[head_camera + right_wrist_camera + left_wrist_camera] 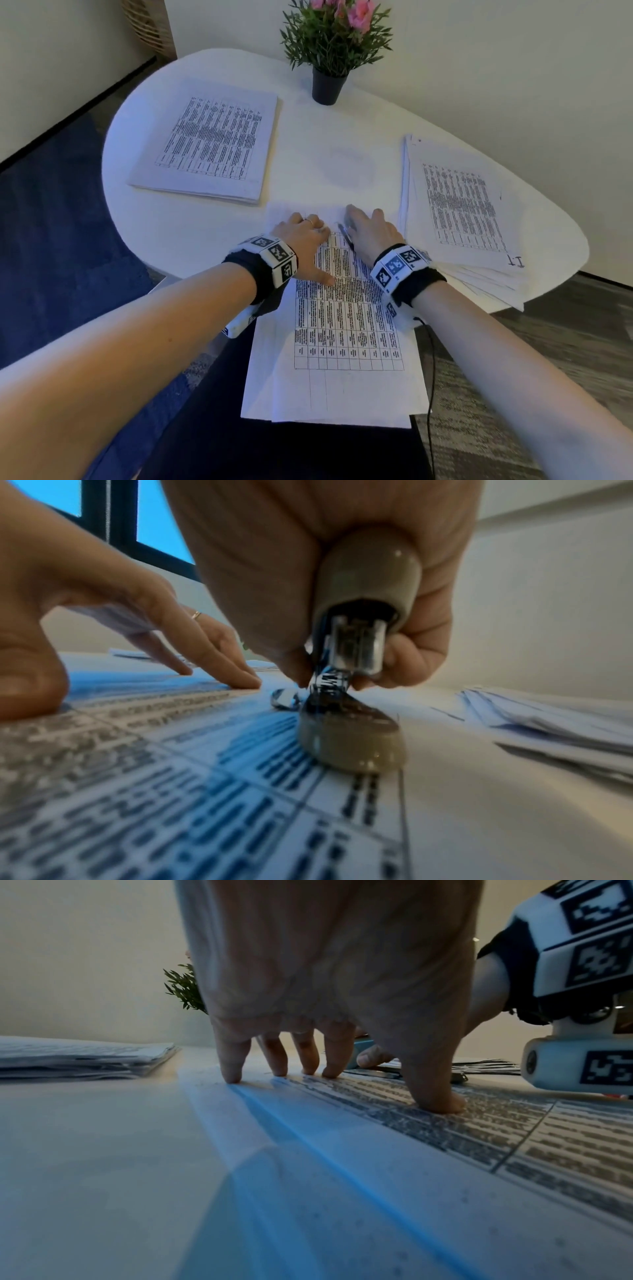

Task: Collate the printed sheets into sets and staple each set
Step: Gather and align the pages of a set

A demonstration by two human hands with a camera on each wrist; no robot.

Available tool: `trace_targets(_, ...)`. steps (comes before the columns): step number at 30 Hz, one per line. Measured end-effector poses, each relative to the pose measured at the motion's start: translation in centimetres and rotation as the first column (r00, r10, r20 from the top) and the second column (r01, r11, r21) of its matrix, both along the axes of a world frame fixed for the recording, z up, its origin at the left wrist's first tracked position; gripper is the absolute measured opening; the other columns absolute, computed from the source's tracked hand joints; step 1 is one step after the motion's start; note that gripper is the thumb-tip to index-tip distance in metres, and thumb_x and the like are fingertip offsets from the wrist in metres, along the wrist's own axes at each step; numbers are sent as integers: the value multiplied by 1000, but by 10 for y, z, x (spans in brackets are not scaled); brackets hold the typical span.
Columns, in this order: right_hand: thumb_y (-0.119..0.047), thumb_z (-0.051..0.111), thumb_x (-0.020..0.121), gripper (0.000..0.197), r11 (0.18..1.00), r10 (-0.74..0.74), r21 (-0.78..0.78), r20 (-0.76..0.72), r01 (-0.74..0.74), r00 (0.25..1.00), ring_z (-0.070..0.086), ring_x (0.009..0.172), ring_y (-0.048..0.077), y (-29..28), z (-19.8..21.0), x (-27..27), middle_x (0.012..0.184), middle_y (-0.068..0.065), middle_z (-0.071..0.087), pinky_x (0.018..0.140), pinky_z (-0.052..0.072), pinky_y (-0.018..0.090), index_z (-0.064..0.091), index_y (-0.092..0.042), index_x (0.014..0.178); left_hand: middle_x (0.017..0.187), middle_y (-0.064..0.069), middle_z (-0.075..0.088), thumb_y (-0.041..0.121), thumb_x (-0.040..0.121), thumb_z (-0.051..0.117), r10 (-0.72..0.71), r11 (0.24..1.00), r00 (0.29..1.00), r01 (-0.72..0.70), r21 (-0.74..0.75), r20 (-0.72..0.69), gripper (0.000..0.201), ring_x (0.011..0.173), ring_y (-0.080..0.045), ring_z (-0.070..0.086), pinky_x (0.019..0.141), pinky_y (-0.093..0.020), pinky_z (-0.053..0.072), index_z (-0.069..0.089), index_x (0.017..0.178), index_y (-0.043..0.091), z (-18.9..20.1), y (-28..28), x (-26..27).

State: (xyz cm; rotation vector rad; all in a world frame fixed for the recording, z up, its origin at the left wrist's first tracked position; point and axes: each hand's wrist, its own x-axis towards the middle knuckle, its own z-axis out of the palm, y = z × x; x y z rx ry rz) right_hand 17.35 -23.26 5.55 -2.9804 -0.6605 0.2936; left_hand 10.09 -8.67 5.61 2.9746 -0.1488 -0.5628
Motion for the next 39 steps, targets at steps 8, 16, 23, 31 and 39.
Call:
trace_targets(8, -27, 42, 98, 37, 991, -119, -64, 10, 120, 993, 61, 96, 35, 13, -10, 7, 112, 17, 61, 66, 41, 36, 35, -4, 126, 158, 0, 12, 86, 65, 50, -21, 1000, 1000, 21, 6, 1, 114, 140, -28, 17, 111, -47, 28, 12, 152, 22, -6, 3, -4)
trace_targets(16, -24, 49, 94, 39, 990, 16, -143, 83, -4, 996, 59, 99, 35, 19, -6, 23, 115, 16, 59, 70, 39, 37, 37, -7, 128, 153, -3, 21, 87, 62, 50, -56, 996, 998, 55, 63, 14, 114, 132, -28, 27, 91, -43, 46, 22, 149, 19, -4, -1, -1)
trace_targets(23, -24, 49, 95, 37, 992, -114, -61, 4, 114, 993, 58, 101, 35, 30, -11, 26, 116, 16, 58, 69, 40, 38, 39, -3, 124, 152, -4, 22, 87, 62, 51, -45, 996, 999, 44, 72, 20, 116, 132, -28, 28, 93, -43, 44, 20, 149, 17, -4, -3, -1)
trace_targets(31, -24, 51, 95, 40, 993, -90, -67, 35, 92, 995, 58, 104, 36, 32, -13, 30, 118, 18, 58, 69, 38, 37, 37, -3, 127, 150, -3, 24, 90, 60, 47, -51, 995, 998, 49, 81, 26, 118, 128, -28, 32, 84, -42, 48, 22, 148, 16, -6, -2, 0)
trace_targets(39, -27, 44, 98, 42, 984, -173, 38, -37, 174, 984, 57, 106, 34, 56, -5, 51, 122, 18, 56, 69, 39, 34, 34, -2, 130, 151, -4, 25, 89, 58, 53, -74, 994, 997, 75, 85, -24, 117, 129, -29, 30, 88, -45, 46, 25, 148, 19, -2, 1, 8)
